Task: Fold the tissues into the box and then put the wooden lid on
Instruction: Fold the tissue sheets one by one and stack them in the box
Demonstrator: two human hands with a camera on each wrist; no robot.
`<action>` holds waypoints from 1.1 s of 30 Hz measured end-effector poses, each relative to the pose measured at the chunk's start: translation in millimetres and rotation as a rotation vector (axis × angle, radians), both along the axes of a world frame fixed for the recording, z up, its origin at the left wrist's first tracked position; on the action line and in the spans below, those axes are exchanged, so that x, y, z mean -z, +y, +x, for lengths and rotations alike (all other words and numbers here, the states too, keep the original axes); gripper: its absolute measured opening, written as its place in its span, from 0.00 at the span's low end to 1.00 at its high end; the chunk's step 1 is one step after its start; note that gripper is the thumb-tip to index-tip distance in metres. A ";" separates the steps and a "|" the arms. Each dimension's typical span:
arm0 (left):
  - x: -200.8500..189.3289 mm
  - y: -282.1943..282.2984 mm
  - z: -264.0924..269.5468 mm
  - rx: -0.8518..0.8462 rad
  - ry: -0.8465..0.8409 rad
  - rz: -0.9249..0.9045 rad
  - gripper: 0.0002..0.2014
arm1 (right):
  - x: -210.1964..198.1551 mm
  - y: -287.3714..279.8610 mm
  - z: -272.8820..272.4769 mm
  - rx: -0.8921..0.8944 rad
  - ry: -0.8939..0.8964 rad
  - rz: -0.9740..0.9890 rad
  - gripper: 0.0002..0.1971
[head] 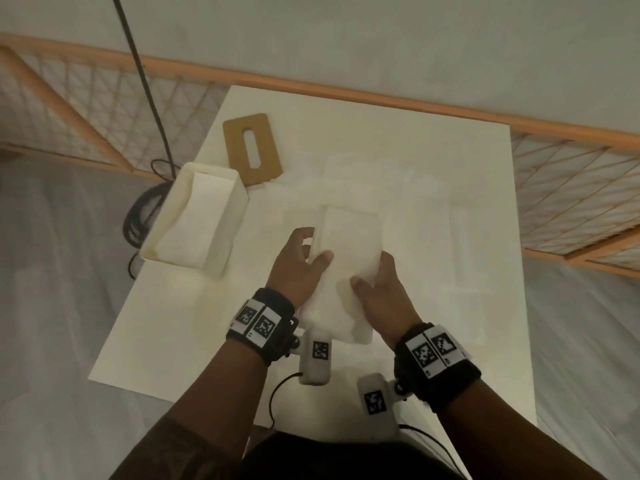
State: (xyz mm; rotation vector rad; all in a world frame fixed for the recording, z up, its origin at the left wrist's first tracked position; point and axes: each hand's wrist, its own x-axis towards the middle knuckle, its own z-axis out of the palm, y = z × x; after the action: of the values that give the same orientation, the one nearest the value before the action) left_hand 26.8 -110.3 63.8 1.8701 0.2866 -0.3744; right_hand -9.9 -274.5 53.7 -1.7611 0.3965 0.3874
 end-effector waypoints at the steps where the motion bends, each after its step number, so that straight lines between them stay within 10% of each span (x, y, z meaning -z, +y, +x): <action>1: -5.6 17.8 3.4 0.040 0.002 0.019 0.24 | -2.0 15.0 4.9 0.011 0.004 0.014 0.27; 6: -38.1 135.2 18.5 0.283 0.054 0.267 0.46 | -15.1 115.9 45.5 0.105 -0.013 0.108 0.33; 10: -49.8 220.9 44.5 0.239 -0.073 0.454 0.33 | -21.8 197.3 88.8 -0.067 -0.171 -0.004 0.43; 14: -27.1 263.4 65.3 0.264 -0.050 0.659 0.20 | -18.2 244.1 119.9 -0.442 -0.299 -0.386 0.32; 22: 5.6 265.6 54.8 -0.005 -0.483 0.516 0.21 | -10.7 255.4 132.3 -0.417 -0.673 -0.355 0.26; 29: 21.1 271.9 53.5 0.067 -0.251 0.465 0.24 | 3.0 260.2 133.6 -0.473 -0.309 -0.290 0.27; 33: 4.5 276.4 60.2 0.011 -0.375 0.329 0.23 | -12.2 253.3 135.7 -0.317 -0.454 0.024 0.24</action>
State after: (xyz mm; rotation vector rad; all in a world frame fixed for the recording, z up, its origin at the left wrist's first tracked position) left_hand 87.0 166.1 59.3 2.2185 0.0852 0.0247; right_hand 125.8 -21.2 66.0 -1.8280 -0.2113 0.2015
